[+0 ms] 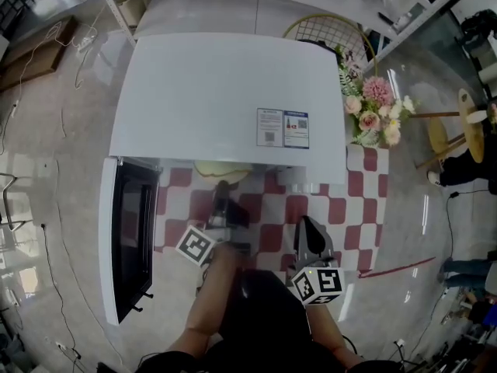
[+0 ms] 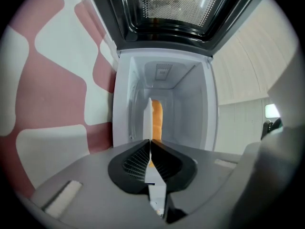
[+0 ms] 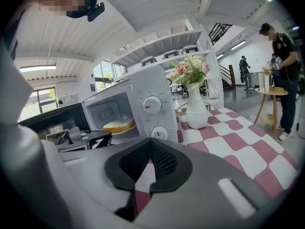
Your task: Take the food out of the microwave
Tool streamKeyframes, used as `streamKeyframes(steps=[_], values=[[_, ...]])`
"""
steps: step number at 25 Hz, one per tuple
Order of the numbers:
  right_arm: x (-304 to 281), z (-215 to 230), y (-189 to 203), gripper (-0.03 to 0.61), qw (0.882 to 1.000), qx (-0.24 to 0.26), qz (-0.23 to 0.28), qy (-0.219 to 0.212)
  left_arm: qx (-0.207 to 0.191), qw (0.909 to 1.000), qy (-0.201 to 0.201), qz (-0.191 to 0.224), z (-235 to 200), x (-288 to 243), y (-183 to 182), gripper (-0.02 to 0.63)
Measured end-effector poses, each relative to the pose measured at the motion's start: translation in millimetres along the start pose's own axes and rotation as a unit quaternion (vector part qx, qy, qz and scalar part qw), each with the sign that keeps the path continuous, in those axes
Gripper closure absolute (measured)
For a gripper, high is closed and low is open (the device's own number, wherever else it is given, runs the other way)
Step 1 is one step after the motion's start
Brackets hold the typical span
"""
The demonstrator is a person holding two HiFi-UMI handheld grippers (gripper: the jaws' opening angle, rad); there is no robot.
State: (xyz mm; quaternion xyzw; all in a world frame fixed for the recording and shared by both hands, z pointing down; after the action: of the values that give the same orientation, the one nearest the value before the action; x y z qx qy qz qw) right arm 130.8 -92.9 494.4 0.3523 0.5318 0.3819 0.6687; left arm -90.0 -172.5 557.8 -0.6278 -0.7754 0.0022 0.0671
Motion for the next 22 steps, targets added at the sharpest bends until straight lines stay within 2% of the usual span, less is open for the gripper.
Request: streamKeyframes(steps=[22], values=[[44,6,7,0.578,1.0,0.013,0.014,-0.021,0.002,0.9994,0.028,0.022,15,52,15,0.594]])
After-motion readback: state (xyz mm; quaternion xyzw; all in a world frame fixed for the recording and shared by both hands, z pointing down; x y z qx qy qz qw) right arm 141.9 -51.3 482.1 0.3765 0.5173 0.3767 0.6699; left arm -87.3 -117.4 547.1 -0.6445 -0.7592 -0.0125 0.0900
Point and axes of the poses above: the fingertips, and each gripper's own axes: x backward along the fingers, z to its right, y out of its underside, the point moved 6 cm from there along x, backward along the fingers, and after that the axes turned 7 degrees about y, right-handed, at the moved point
